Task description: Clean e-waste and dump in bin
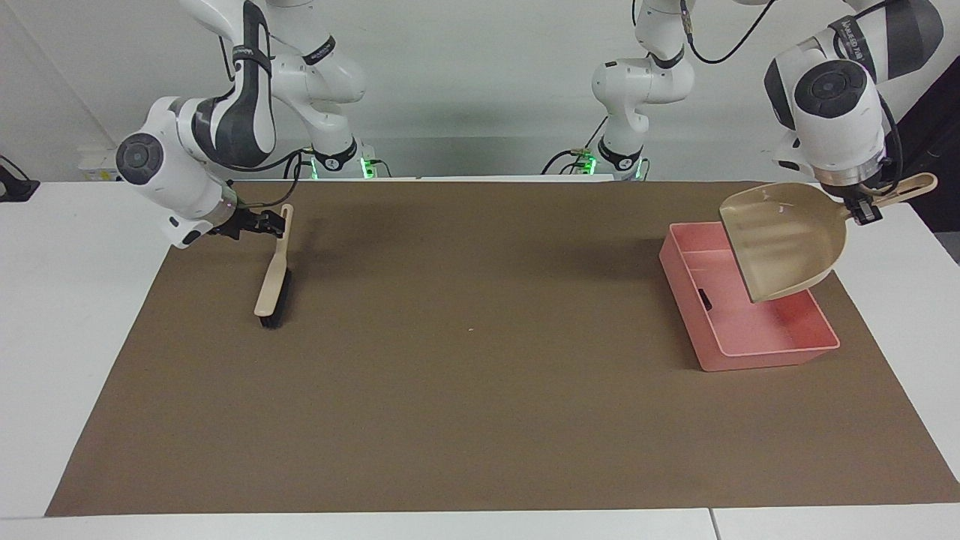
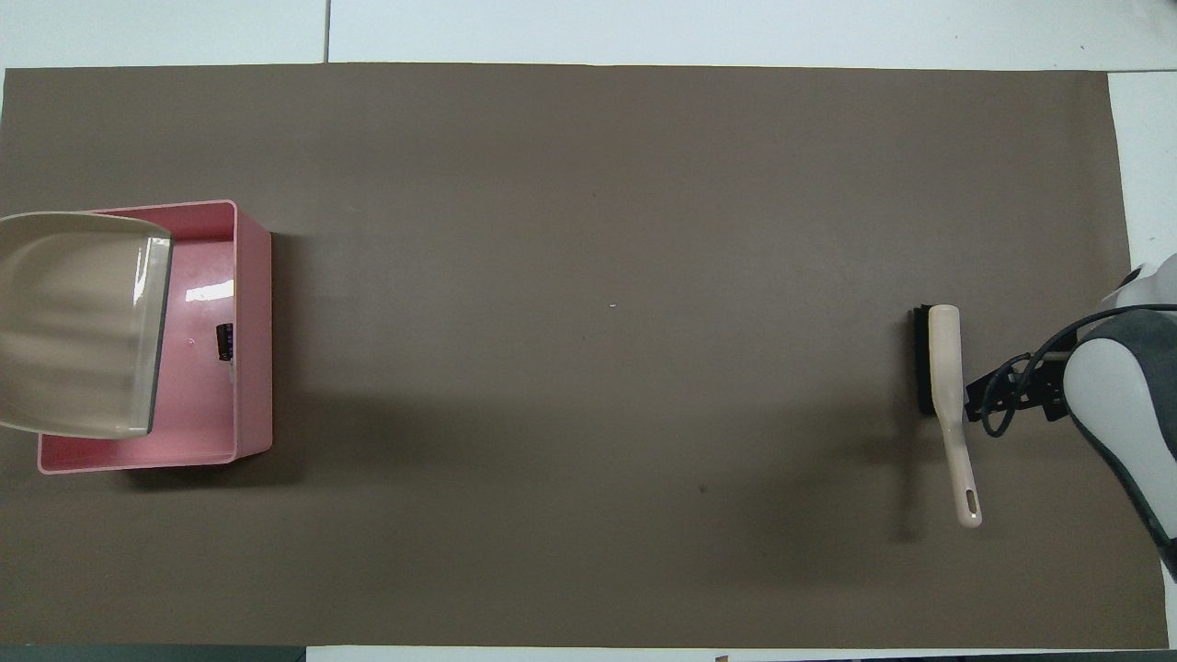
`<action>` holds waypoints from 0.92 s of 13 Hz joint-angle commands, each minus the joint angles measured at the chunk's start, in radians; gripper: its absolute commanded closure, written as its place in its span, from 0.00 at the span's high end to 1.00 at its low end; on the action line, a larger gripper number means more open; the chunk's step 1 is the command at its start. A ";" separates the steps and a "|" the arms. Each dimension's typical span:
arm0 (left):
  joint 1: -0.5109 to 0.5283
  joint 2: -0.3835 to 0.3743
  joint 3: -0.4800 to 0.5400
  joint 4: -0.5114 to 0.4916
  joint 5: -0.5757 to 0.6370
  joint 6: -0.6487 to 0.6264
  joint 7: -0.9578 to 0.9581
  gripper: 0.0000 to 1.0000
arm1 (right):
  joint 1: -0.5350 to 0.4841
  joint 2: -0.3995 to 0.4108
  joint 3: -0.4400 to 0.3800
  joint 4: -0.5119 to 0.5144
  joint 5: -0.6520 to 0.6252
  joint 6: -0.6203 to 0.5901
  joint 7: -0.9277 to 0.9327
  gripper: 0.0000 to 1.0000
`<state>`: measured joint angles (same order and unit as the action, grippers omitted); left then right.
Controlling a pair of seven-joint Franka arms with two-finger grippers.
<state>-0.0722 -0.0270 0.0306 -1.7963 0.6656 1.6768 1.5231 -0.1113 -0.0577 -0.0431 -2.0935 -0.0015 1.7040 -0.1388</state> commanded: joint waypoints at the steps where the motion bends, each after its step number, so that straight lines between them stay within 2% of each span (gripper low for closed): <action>1: -0.035 -0.013 0.006 -0.023 -0.108 0.018 0.016 0.01 | 0.013 -0.030 0.009 0.104 -0.006 -0.035 0.024 0.99; 3: -0.136 -0.010 0.008 -0.063 -0.141 0.026 -0.024 0.01 | 0.015 -0.079 0.011 0.144 -0.006 -0.027 0.024 0.99; 5: -0.217 0.005 0.008 -0.109 -0.190 0.027 -0.162 0.00 | 0.018 -0.100 0.015 0.191 -0.006 -0.027 0.025 0.99; 7: -0.302 0.057 0.008 -0.115 -0.253 0.037 -0.242 0.00 | 0.018 -0.079 0.046 0.295 -0.009 -0.047 0.053 0.99; 8: -0.332 0.091 0.009 -0.117 -0.288 0.047 -0.294 0.00 | 0.016 -0.062 0.049 0.364 -0.011 -0.094 0.053 0.99; 9: -0.368 0.123 0.008 -0.117 -0.303 0.069 -0.335 0.00 | 0.015 -0.021 0.049 0.492 -0.005 -0.210 0.053 0.99; 10: -0.389 0.145 0.008 -0.123 -0.326 0.090 -0.369 0.00 | 0.016 0.017 0.049 0.571 -0.005 -0.269 0.053 0.99; 12: -0.418 0.173 0.008 -0.146 -0.380 0.162 -0.421 0.00 | 0.004 0.016 0.048 0.555 -0.018 -0.273 0.058 0.99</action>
<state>-0.4631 0.1334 0.0207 -1.9219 0.3267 1.7765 1.1387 -0.0959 -0.0978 0.0050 -1.5894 -0.0016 1.4609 -0.0990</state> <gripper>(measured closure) 0.674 0.004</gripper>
